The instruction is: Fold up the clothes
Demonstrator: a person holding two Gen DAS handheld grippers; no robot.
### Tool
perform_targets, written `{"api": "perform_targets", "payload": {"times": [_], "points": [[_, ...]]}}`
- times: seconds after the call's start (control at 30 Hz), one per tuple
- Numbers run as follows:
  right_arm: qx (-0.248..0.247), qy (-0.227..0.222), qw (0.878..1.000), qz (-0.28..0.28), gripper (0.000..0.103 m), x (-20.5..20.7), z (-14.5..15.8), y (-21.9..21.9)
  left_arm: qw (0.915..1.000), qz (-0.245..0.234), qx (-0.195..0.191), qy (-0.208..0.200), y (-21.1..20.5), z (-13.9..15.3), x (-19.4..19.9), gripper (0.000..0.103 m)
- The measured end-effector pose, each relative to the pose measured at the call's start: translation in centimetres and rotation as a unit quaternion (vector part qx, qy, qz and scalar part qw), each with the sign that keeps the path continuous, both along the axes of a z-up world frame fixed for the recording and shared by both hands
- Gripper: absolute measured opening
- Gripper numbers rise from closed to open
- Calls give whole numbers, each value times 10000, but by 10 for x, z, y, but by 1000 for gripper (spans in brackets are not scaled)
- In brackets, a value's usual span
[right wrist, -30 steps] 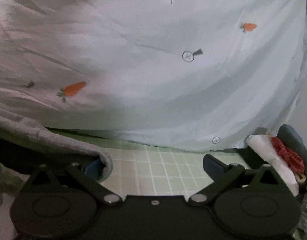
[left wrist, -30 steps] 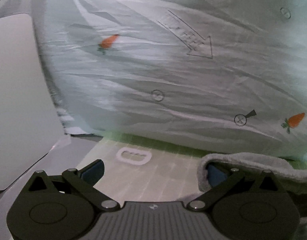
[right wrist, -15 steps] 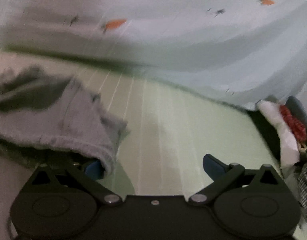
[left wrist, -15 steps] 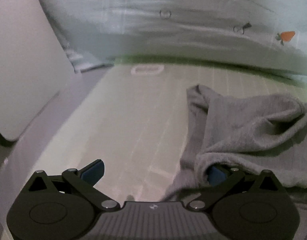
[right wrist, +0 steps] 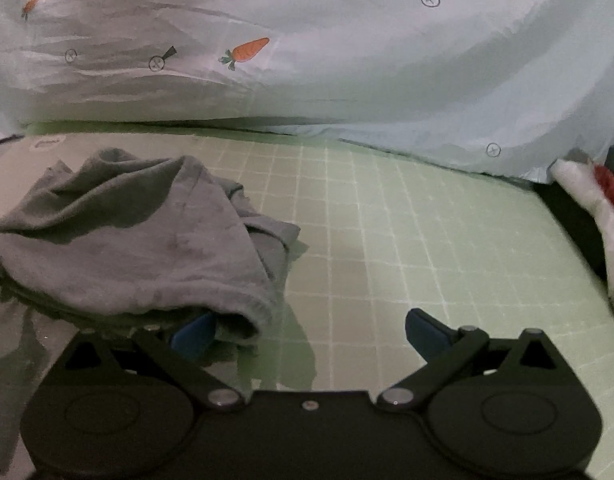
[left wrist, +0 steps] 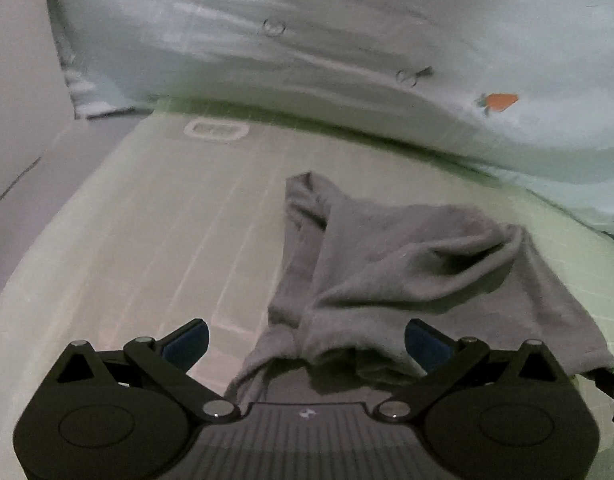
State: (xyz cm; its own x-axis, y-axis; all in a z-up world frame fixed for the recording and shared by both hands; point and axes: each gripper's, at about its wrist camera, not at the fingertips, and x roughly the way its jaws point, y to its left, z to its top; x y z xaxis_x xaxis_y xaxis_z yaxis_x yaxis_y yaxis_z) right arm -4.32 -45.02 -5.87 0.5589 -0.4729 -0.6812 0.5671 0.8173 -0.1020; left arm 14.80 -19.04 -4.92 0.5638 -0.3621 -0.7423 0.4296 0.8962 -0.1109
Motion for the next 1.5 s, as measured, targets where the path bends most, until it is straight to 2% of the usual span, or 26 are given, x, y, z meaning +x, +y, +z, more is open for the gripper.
{"api": "perform_targets", "payload": {"times": [0.1, 0.23, 0.43, 0.63, 0.8, 1.07, 1.5], "points": [[214, -124, 9997, -14, 102, -6, 2, 1, 10000, 19, -8, -82, 7, 3, -6, 103], [431, -122, 9990, -42, 102, -20, 1, 10, 9999, 124, 53, 97, 22, -2, -17, 103], [808, 81, 9966, -113, 102, -44, -13, 27, 9985, 168, 378, 370, 47, -18, -46, 103], [1139, 301, 9930, -111, 102, -64, -25, 50, 9938, 157, 959, 538, 69, -37, -78, 103], [1317, 538, 9898, 15, 102, -74, -36, 72, 9907, 161, 1101, 783, 87, -47, -101, 103], [1629, 617, 9847, 77, 102, -87, -47, 86, 9885, 52, 1147, 983, 99, -57, -127, 103], [1760, 634, 9823, 59, 103, -104, -52, 107, 9893, 21, 970, 1088, 103, -61, -141, 103]]}}
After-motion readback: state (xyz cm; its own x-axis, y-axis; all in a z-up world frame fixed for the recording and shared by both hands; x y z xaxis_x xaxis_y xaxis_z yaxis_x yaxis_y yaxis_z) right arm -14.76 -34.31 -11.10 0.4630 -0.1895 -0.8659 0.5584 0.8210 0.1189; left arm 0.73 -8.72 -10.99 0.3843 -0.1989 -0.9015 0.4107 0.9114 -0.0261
